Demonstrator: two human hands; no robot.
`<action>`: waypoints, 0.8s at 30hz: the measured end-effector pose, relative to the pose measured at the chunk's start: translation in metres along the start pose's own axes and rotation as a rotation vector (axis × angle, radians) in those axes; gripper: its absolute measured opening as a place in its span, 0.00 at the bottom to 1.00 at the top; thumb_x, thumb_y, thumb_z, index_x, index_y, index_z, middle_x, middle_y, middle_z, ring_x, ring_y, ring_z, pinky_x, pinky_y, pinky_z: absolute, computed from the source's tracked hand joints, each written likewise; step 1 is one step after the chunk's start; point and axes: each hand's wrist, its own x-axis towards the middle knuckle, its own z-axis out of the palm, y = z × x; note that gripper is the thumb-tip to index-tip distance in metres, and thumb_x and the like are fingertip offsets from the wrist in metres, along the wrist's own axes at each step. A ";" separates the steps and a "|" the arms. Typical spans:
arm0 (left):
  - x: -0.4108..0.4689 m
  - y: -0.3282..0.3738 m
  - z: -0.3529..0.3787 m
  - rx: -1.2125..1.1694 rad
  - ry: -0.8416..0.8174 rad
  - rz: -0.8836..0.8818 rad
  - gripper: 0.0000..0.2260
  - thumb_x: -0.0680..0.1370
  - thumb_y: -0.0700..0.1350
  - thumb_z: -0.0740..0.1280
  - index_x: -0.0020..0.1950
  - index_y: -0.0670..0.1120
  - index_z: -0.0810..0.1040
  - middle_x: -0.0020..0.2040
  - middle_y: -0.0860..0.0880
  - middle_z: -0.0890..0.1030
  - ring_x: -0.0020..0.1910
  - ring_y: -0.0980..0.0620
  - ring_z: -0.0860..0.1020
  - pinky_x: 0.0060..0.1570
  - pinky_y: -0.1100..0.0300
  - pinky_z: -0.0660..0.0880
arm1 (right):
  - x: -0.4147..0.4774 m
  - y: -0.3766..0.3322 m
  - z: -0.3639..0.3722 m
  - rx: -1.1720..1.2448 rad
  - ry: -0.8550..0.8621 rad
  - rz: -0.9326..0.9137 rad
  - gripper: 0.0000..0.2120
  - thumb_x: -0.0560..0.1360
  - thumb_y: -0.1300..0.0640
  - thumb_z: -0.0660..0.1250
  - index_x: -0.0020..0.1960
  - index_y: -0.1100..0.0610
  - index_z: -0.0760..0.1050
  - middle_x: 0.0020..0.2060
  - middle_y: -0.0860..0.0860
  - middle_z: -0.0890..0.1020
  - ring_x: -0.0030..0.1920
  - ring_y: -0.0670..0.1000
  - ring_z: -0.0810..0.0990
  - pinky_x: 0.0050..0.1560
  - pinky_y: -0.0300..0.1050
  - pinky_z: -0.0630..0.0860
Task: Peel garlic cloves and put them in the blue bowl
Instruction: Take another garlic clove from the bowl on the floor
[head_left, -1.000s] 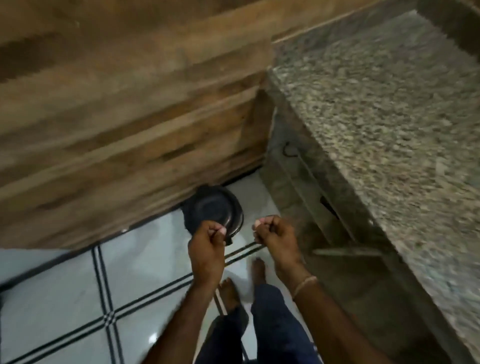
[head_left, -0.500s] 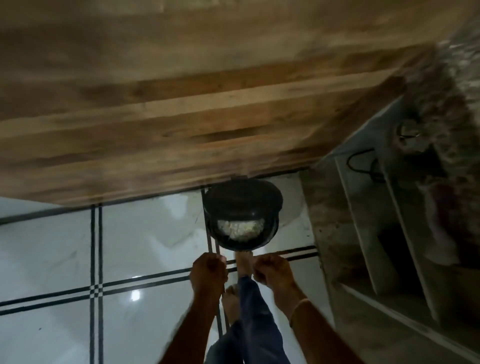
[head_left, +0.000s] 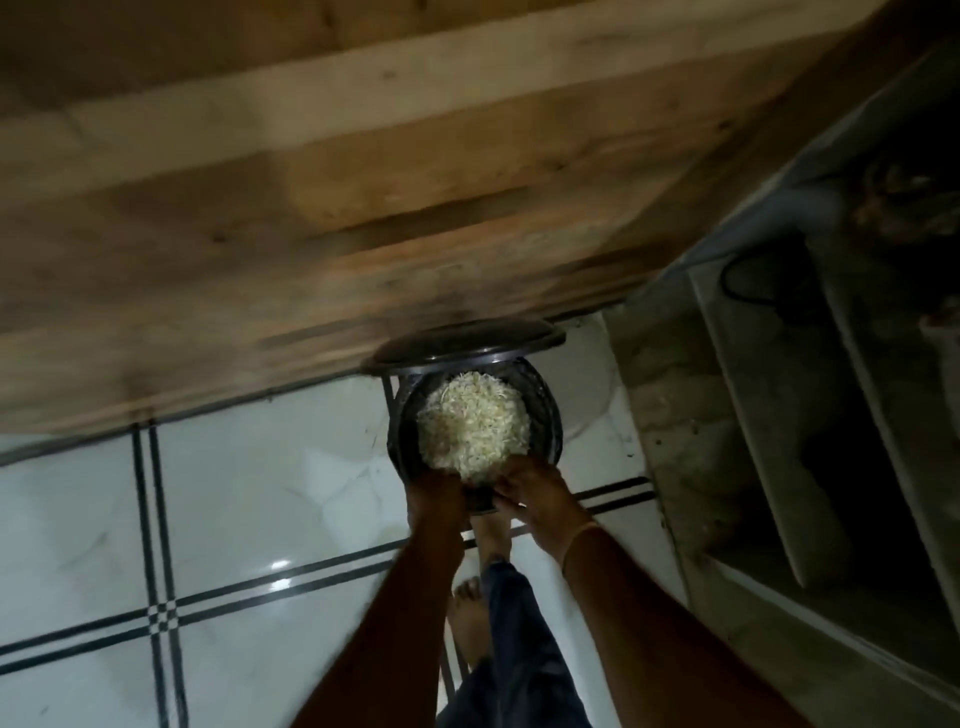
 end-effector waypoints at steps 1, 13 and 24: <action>-0.030 0.004 -0.003 0.092 0.012 0.072 0.14 0.83 0.43 0.65 0.66 0.39 0.79 0.54 0.39 0.82 0.44 0.43 0.80 0.42 0.55 0.77 | -0.026 -0.002 -0.003 -0.057 0.006 -0.043 0.14 0.86 0.64 0.57 0.69 0.62 0.73 0.48 0.56 0.81 0.44 0.50 0.84 0.44 0.41 0.81; -0.405 -0.019 0.033 0.914 -0.320 1.246 0.18 0.81 0.45 0.69 0.72 0.52 0.76 0.68 0.51 0.79 0.69 0.49 0.74 0.65 0.58 0.69 | -0.369 -0.011 -0.180 -0.389 0.540 -0.980 0.09 0.82 0.55 0.68 0.62 0.49 0.80 0.54 0.39 0.82 0.52 0.37 0.81 0.51 0.32 0.78; -0.558 -0.144 0.216 1.092 -0.718 1.605 0.16 0.79 0.42 0.72 0.67 0.50 0.80 0.64 0.51 0.81 0.62 0.49 0.78 0.62 0.53 0.76 | -0.474 0.021 -0.423 -0.229 0.959 -1.109 0.13 0.83 0.57 0.65 0.66 0.48 0.78 0.59 0.39 0.79 0.58 0.44 0.81 0.55 0.50 0.81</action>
